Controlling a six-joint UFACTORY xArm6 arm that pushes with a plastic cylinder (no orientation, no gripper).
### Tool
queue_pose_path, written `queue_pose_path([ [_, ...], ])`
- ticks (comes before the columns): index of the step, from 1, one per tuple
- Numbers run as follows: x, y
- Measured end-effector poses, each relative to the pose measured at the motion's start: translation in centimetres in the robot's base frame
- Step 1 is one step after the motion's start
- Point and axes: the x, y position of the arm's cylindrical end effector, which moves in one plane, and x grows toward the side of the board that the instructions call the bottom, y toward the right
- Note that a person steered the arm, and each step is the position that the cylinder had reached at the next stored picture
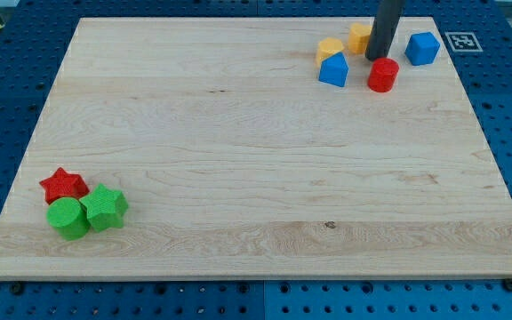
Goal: Push the blue cube along with the red circle down and left
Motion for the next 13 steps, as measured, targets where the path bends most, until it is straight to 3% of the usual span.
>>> queue_pose_path([
  [2,-5.8,2.6],
  [3,-6.7,6.2],
  [4,-5.4,8.8],
  [9,1.4,8.3],
  [13,4.9,1.3],
])
